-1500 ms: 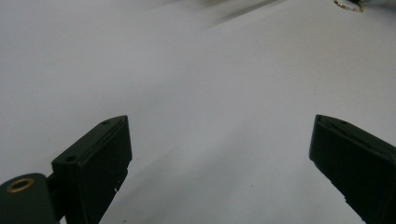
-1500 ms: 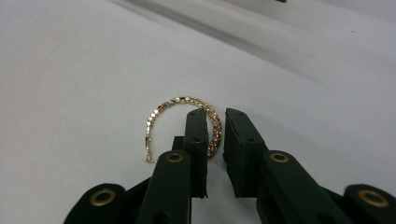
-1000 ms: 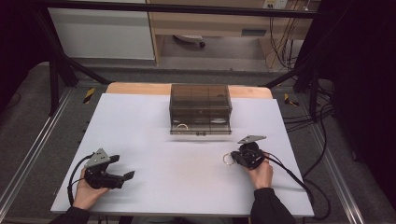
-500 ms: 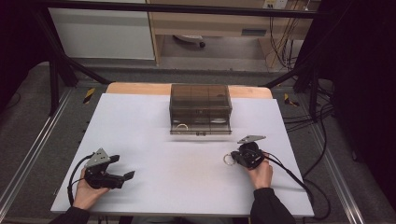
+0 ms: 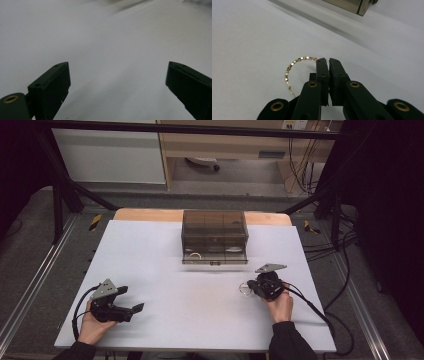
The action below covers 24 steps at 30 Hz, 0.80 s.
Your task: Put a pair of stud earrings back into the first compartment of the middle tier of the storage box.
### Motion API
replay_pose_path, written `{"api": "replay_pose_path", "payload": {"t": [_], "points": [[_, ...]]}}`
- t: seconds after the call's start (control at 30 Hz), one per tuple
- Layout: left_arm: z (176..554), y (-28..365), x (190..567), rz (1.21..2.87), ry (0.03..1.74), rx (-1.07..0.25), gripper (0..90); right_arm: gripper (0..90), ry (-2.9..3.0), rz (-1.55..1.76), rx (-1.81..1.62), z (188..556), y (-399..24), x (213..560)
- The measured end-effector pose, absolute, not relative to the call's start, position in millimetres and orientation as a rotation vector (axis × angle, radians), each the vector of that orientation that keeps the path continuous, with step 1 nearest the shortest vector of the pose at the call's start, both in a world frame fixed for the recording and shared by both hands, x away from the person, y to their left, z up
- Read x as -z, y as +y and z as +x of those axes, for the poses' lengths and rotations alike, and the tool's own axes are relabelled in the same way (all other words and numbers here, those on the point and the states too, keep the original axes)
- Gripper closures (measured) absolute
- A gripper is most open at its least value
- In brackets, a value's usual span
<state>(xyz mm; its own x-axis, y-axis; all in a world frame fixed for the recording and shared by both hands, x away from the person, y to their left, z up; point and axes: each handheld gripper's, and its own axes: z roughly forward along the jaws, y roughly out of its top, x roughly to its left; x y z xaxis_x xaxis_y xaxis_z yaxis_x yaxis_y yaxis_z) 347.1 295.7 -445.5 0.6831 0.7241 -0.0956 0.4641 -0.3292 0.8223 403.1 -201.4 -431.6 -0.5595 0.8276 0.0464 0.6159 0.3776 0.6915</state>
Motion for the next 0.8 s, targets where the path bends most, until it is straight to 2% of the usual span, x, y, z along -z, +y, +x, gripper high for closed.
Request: {"api": "replay_pose_path", "payload": {"t": [0.8], "points": [[347.6, 296.4, 445.8, 1.986, 0.923, -0.363, 5.8, 87.2, 2.339, 1.141, -1.083, 395.4, -177.4, 398.1]]}}
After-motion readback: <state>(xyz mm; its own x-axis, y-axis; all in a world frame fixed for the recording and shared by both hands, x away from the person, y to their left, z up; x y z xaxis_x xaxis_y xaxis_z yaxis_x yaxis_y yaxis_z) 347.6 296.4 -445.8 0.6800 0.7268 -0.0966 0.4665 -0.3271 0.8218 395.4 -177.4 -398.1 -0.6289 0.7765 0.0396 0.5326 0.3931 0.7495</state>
